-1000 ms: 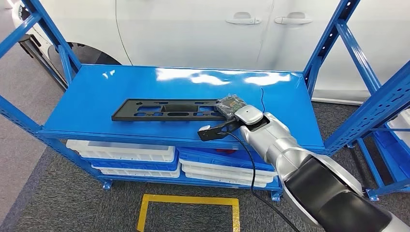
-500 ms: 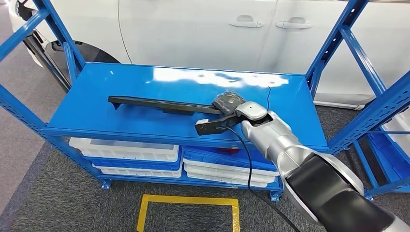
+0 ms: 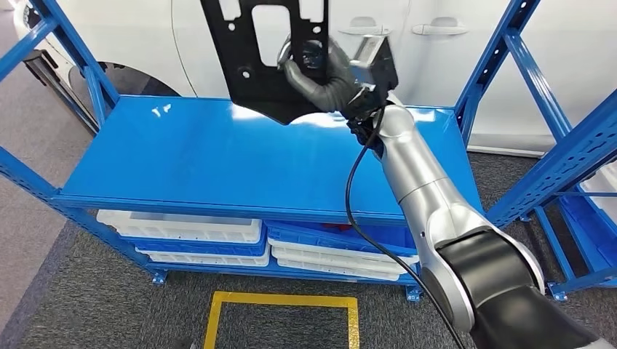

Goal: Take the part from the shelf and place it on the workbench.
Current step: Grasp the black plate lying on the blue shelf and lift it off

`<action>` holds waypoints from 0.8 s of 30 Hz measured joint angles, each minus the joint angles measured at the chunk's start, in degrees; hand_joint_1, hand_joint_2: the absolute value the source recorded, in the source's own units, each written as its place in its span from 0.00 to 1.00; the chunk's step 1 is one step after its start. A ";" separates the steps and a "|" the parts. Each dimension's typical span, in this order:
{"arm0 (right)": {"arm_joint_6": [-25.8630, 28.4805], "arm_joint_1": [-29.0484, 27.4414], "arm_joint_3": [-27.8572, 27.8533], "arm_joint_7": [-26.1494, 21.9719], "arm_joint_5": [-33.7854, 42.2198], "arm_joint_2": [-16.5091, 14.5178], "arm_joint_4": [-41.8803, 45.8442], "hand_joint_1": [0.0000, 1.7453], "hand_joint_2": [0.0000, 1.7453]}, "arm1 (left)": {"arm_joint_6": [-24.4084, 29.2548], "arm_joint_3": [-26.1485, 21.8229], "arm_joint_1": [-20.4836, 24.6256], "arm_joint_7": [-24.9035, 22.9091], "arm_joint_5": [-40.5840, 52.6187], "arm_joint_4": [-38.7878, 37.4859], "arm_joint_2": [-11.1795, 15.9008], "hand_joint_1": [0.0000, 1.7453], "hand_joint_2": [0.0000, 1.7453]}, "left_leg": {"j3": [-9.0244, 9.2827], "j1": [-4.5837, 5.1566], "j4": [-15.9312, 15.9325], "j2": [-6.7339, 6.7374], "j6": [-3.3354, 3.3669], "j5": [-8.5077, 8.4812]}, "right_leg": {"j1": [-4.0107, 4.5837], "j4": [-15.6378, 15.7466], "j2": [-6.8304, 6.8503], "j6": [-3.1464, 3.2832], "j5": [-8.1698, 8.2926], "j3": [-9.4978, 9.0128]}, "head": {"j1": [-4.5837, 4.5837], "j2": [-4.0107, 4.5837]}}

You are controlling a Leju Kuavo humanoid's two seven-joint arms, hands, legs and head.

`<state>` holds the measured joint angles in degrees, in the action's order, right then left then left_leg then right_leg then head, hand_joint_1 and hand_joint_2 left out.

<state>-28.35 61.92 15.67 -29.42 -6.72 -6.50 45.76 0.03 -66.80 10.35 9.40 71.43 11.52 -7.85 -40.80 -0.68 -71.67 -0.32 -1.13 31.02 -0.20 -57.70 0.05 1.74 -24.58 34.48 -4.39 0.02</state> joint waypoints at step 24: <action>-8.24 -28.13 4.22 -3.10 21.40 11.26 26.26 1.00 1.00 | -4.41 -9.15 -1.77 10.00 -8.00 0.00 0.04 0.00 0.75 | 6.09 0.44 13.21 -0.13 1.60 -6.27 | 0.15 -0.88 -0.33 -2.00 -0.52 0.64 | 0.00 0.00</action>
<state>-36.59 33.79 19.89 -32.52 14.68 4.76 72.03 -4.38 -75.95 8.58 19.40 63.43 11.52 -7.81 -34.72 -0.24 -58.46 -0.45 0.47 24.75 -0.05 -58.58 -0.29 -0.26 -25.10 35.12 -4.39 0.02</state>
